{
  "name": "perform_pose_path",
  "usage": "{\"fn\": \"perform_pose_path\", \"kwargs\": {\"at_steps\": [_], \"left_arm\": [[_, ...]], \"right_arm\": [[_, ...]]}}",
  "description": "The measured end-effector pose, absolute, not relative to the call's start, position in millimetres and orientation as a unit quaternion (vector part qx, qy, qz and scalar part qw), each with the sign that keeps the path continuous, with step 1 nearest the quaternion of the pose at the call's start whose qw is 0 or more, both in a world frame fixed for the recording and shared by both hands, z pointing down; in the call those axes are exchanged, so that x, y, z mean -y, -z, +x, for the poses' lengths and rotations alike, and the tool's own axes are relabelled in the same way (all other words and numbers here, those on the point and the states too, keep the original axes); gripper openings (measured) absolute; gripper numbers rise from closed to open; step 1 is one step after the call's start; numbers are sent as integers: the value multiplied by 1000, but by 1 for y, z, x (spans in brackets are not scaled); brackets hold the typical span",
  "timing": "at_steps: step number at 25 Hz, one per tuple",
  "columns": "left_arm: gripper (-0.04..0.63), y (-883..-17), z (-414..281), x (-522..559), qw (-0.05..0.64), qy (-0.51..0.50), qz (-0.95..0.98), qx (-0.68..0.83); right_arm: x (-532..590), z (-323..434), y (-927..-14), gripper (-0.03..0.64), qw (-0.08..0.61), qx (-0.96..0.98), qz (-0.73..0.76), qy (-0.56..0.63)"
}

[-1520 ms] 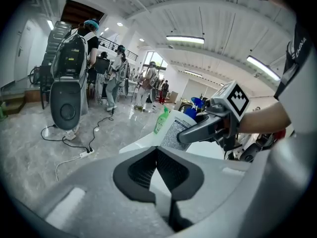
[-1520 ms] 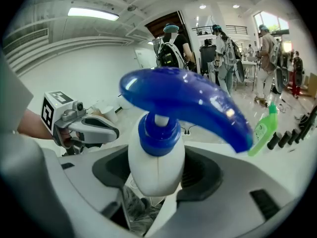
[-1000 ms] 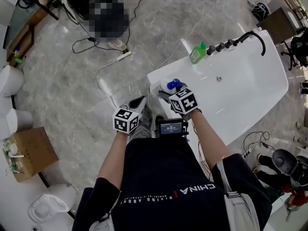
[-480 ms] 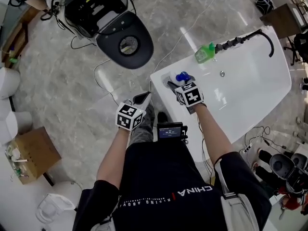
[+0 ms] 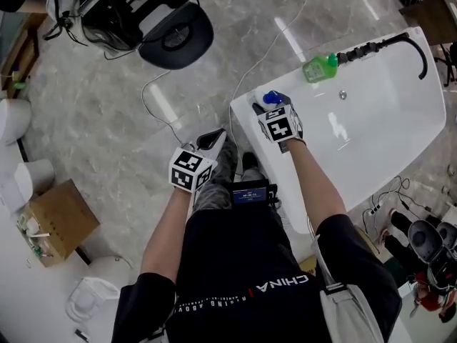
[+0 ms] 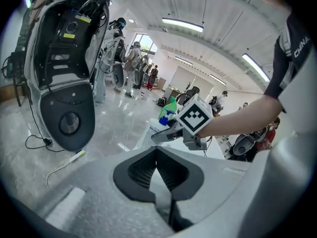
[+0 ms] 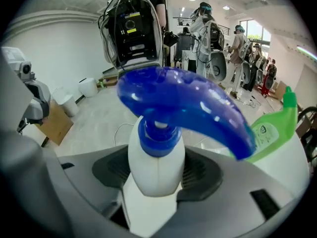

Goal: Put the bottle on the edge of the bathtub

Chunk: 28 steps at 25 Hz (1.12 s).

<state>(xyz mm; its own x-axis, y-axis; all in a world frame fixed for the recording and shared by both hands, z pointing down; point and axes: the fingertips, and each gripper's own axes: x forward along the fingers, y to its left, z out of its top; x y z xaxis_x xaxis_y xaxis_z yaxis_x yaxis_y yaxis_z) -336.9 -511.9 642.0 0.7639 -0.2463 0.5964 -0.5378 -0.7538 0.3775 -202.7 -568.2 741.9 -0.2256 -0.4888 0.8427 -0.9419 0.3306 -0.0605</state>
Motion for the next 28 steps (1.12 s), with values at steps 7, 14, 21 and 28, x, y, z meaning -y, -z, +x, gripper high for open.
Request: {"fn": "perform_pose_path", "kwargs": {"at_steps": [7,14,21,28], "left_arm": [[9,-648,-341,518,284,-273,893,219],[9,-653,-344,522,289,-272,892,218],[9,-648,-342,530,286,-271,894,215],[9,-645,-338,535,286,-266,895,216]], "right_arm": [[579,-195,-760,276,421,709,502,-260],[581,-205,-765,279,435,713,499,-230],[582,-209,-765,307,428,722,487,-242],[579,-205,-755,367,402,730,489,-257]]}}
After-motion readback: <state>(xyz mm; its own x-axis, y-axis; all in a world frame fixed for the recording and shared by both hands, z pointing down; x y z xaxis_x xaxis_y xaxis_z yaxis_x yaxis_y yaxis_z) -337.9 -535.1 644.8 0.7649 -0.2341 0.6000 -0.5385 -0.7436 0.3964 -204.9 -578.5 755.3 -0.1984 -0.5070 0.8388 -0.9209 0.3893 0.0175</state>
